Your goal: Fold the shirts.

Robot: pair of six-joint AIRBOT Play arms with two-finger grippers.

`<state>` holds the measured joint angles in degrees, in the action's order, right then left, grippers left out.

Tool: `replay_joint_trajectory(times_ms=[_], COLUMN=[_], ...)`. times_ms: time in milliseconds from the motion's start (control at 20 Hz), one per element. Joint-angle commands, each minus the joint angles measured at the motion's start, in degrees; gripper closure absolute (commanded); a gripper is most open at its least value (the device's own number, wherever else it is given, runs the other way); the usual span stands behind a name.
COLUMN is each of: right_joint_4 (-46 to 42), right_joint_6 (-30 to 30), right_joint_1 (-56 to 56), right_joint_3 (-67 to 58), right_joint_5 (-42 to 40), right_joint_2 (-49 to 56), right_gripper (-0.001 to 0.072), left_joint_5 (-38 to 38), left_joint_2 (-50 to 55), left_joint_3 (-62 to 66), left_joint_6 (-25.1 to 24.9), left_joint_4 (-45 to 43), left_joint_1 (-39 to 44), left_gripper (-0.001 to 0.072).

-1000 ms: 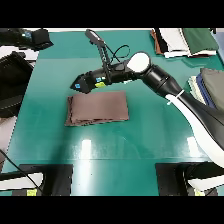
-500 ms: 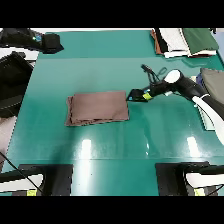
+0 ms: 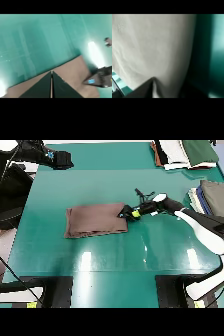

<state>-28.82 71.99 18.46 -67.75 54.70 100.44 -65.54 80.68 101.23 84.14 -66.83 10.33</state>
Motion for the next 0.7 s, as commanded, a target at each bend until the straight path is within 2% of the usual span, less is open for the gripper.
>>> replay_joint_trajectory(times_ms=[0,50,250,550,650], right_joint_4=[1.95,1.64,-5.20,-20.22,-22.32], right_joint_6=[-0.55,-0.55,-0.31,2.19,2.14], right_joint_1=[5.92,6.64,2.12,-21.62,-31.47], right_joint_3=[-7.65,-9.51,-15.80,-21.03,-22.80], right_joint_5=[-1.92,-2.71,-3.21,3.65,5.84], right_joint_2=[5.46,5.90,2.43,-9.66,-11.58], right_gripper=[0.0649,0.0695,0.0695,0.0695,0.0695], left_joint_5=[0.07,0.24,1.44,2.45,2.69], left_joint_2=[0.13,0.13,0.13,0.13,0.13], left_joint_3=[0.02,0.02,0.02,0.02,0.02], left_joint_6=[-0.22,-0.24,-0.28,-0.55,-0.52], left_joint_4=[1.18,0.02,-2.01,-1.90,-1.79], left_joint_1=[0.57,1.42,6.51,12.63,13.73], left_gripper=[0.0680,0.0680,0.0680,0.0680,0.0680])
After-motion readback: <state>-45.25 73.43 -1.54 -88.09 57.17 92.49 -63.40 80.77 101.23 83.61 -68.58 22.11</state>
